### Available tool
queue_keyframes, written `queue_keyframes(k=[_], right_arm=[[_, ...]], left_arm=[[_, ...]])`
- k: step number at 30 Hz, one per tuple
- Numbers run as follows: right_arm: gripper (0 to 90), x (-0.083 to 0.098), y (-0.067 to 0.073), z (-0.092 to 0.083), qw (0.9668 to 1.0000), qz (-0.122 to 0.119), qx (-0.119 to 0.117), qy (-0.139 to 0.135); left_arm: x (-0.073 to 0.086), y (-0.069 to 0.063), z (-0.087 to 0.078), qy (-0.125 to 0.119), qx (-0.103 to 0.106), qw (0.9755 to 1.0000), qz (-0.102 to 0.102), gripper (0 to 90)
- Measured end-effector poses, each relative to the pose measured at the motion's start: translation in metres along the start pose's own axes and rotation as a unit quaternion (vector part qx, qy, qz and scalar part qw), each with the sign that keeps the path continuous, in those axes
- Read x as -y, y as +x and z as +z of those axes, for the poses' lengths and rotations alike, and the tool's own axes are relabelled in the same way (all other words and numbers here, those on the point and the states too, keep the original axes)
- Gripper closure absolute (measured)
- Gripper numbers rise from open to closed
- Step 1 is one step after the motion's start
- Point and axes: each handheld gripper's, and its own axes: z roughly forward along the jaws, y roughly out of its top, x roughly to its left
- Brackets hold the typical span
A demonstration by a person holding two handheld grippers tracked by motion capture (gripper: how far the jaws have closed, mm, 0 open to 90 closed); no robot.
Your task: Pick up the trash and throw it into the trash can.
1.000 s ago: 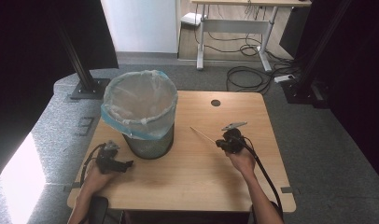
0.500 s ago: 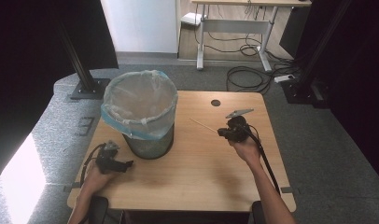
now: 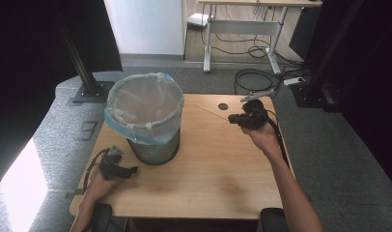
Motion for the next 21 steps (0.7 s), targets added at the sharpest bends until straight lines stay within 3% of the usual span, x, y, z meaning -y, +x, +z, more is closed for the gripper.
queue_keyframes(k=[13,14,17,19,21], right_arm=[[84.6,-0.061,0.001,-0.044,0.9995,-0.012,-0.006,-0.029],[84.6,-0.073,0.003,-0.050,0.9993,-0.017,-0.007,-0.032],[84.6,-0.084,0.008,-0.056,0.9990,-0.025,-0.009,-0.035],[84.6,-0.101,0.018,-0.061,0.9984,-0.040,-0.019,-0.034],[84.5,-0.106,0.022,-0.061,0.9981,-0.048,-0.022,-0.032]], left_arm=[[0.000,0.000,0.000,0.000,0.000,1.0000,0.000,0.0],[0.000,0.000,0.000,0.000,0.000,1.0000,0.000,0.0],[0.000,0.000,0.000,0.000,0.000,1.0000,0.000,0.0],[0.000,0.000,0.000,0.000,0.000,1.0000,0.000,0.0],[0.000,0.000,0.000,0.000,0.000,1.0000,0.000,0.0]])
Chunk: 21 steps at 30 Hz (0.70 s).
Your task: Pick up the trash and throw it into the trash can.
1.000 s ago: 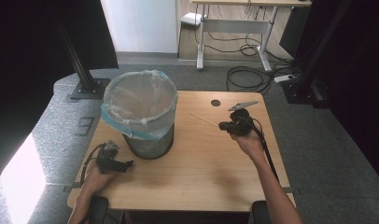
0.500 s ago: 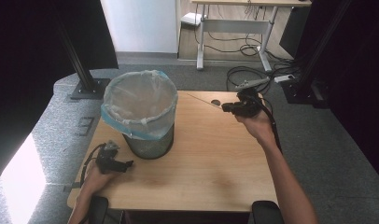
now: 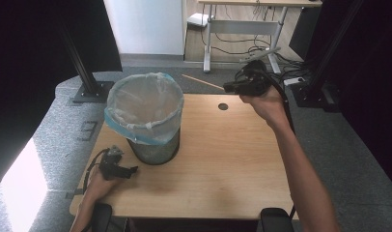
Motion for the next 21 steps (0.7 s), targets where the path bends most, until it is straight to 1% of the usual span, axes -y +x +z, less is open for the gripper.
queue_keyframes(k=[2,3,4,6,7,9,10,11,13,14,15,16,17,18,19,20,21], right_arm=[[84.5,-0.011,0.008,0.002,0.9999,-0.013,-0.008,0.003],[84.5,-0.016,0.014,0.005,0.9997,-0.021,-0.014,0.006],[84.5,-0.023,0.021,0.012,0.9992,-0.031,-0.022,0.013],[84.5,-0.030,0.028,0.023,0.9985,-0.039,-0.031,0.021],[84.5,-0.030,0.028,0.023,0.9985,-0.039,-0.031,0.021],[84.5,-0.035,0.034,0.035,0.9978,-0.046,-0.037,0.031],[84.5,-0.039,0.039,0.048,0.9971,-0.050,-0.046,0.036],[84.5,-0.039,0.039,0.048,0.9971,-0.050,-0.046,0.036],[84.5,-0.041,0.042,0.063,0.9962,-0.052,-0.056,0.042],[84.4,-0.043,0.045,0.077,0.9952,-0.058,-0.057,0.054],[84.4,-0.043,0.045,0.077,0.9952,-0.058,-0.057,0.054],[84.3,-0.043,0.048,0.091,0.9945,-0.058,-0.061,0.063],[84.3,-0.043,0.048,0.091,0.9945,-0.058,-0.061,0.063],[84.1,-0.044,0.049,0.097,0.9940,-0.059,-0.063,0.067],[82.2,-0.044,0.051,0.107,0.9934,-0.059,-0.066,0.072],[82.2,-0.044,0.051,0.107,0.9934,-0.059,-0.066,0.072],[73.1,-0.044,0.052,0.110,0.9938,-0.061,-0.065,0.066]], left_arm=[[0.000,0.000,0.000,0.000,0.000,1.0000,0.000,0.0],[0.000,0.000,0.000,0.000,0.000,1.0000,0.000,0.0],[0.000,0.000,0.000,0.000,0.000,1.0000,0.000,0.0],[0.000,0.000,0.000,0.000,0.000,1.0000,0.000,0.0],[0.000,0.000,0.000,0.000,0.000,1.0000,0.000,0.0],[0.000,0.000,0.000,0.000,0.000,1.0000,0.000,0.0],[0.000,0.000,0.000,0.000,0.000,1.0000,0.000,0.0],[0.000,0.000,0.000,0.000,0.001,1.0000,0.000,0.0],[0.000,0.000,0.000,0.000,0.001,1.0000,0.000,0.0],[0.000,0.000,0.000,0.000,0.001,1.0000,0.000,0.0],[0.000,0.000,0.000,0.000,0.001,1.0000,0.001,0.0],[0.000,0.000,0.000,0.000,0.001,1.0000,0.001,0.0],[0.000,0.000,0.000,0.000,0.001,1.0000,0.001,0.0],[0.000,0.000,0.000,0.000,0.002,1.0000,0.001,0.0],[0.000,0.000,0.000,0.000,0.002,1.0000,0.001,0.0],[0.000,0.000,0.000,0.000,0.002,1.0000,0.001,0.0],[0.000,0.000,0.000,0.000,0.002,1.0000,0.001,0.0]])
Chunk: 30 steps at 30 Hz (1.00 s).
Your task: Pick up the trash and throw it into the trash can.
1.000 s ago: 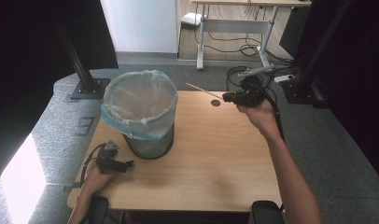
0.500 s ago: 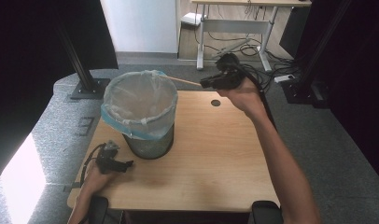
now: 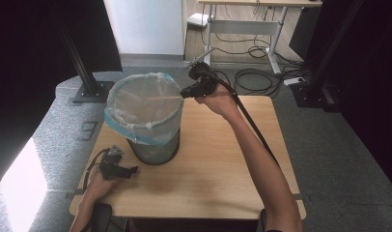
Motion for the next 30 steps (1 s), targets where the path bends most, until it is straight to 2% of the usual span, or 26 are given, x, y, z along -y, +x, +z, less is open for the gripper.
queue_keyframes(k=[3,4,7,10,15,17,26,30], right_arm=[[43.9,0.000,-0.001,0.007,0.9998,-0.002,0.018,-0.007],[27.7,0.002,-0.002,0.009,0.9990,-0.008,0.043,-0.011],[13.5,0.009,-0.006,0.007,0.9984,-0.004,0.054,-0.018],[12.6,0.015,-0.009,0.004,0.9976,0.003,0.063,-0.028],[1.9,0.033,-0.016,-0.005,0.9958,-0.002,0.075,-0.052],[0.3,0.037,-0.016,-0.006,0.9954,-0.002,0.080,-0.053],[0.0,0.069,-0.024,-0.025,0.9946,0.007,0.085,-0.060],[0.0,0.085,-0.029,-0.032,0.9937,0.012,0.096,-0.057]], left_arm=[[0.000,0.000,0.000,0.000,0.000,1.0000,0.000,0.0],[0.000,0.000,0.000,0.000,0.000,1.0000,0.000,0.0],[0.000,0.000,0.000,0.000,0.000,1.0000,0.000,0.0],[0.000,0.000,0.000,0.000,0.000,1.0000,0.000,0.0],[0.000,0.000,0.000,0.000,0.000,1.0000,0.001,0.0],[0.000,0.000,0.000,0.000,0.000,1.0000,0.001,0.0],[0.000,0.000,0.000,0.000,0.000,1.0000,0.000,0.0],[0.000,0.000,0.000,0.000,0.000,1.0000,0.000,0.0]])
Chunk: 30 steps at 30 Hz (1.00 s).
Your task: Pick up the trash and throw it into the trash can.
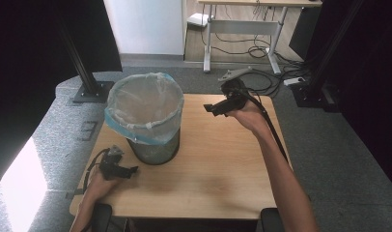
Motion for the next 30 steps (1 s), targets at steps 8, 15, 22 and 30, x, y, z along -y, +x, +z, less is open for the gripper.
queue_keyframes(k=[8,15,22,30], right_arm=[[0.0,0.036,-0.010,-0.016,0.9997,0.020,0.015,-0.004],[0.0,0.084,-0.013,-0.028,0.9982,0.042,0.041,-0.011],[0.0,0.135,-0.013,-0.026,0.9961,0.063,0.061,-0.002],[0.0,0.190,-0.008,-0.012,0.9941,0.078,0.075,0.009]], left_arm=[[0.000,0.000,0.000,-0.001,-0.001,1.0000,-0.001,0.0],[0.000,0.000,0.000,-0.001,-0.001,1.0000,-0.002,0.0],[0.000,0.000,0.000,0.000,-0.001,1.0000,-0.002,0.0],[0.000,-0.001,0.000,0.000,-0.002,1.0000,-0.002,0.0]])
